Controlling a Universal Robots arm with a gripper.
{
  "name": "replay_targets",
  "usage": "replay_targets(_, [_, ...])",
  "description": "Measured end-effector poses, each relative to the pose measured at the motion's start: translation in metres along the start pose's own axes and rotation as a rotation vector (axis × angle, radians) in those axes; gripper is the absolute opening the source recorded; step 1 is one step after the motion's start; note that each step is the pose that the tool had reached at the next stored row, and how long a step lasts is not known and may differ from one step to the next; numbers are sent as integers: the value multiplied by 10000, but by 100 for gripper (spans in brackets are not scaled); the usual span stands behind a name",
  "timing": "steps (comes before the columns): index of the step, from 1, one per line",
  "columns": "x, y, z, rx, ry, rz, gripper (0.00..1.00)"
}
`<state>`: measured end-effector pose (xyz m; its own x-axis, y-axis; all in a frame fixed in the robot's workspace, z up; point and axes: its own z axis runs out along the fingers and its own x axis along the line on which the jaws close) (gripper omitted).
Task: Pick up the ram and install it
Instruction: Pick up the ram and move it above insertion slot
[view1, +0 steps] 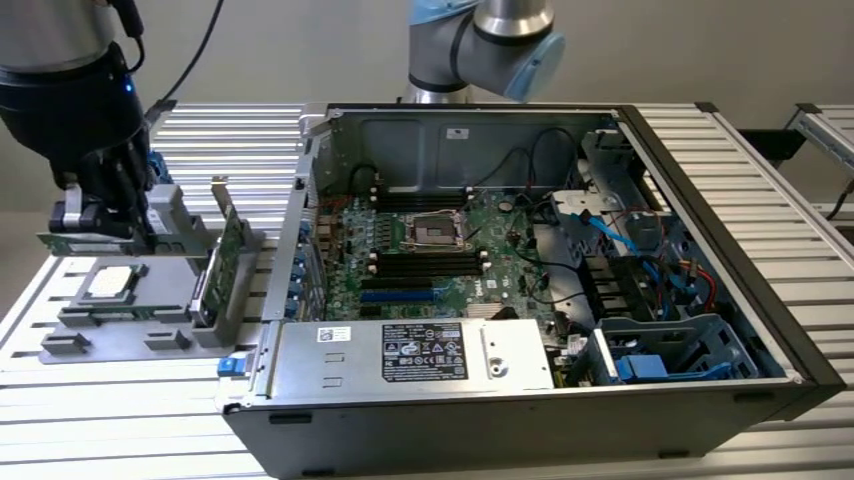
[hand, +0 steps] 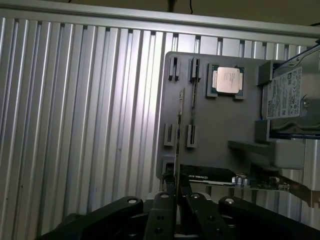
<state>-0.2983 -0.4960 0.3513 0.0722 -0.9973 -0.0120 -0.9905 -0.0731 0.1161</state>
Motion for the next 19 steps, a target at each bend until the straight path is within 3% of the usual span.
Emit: replay_targets(19, [33,-658,-423,-24,-16,-36,14])
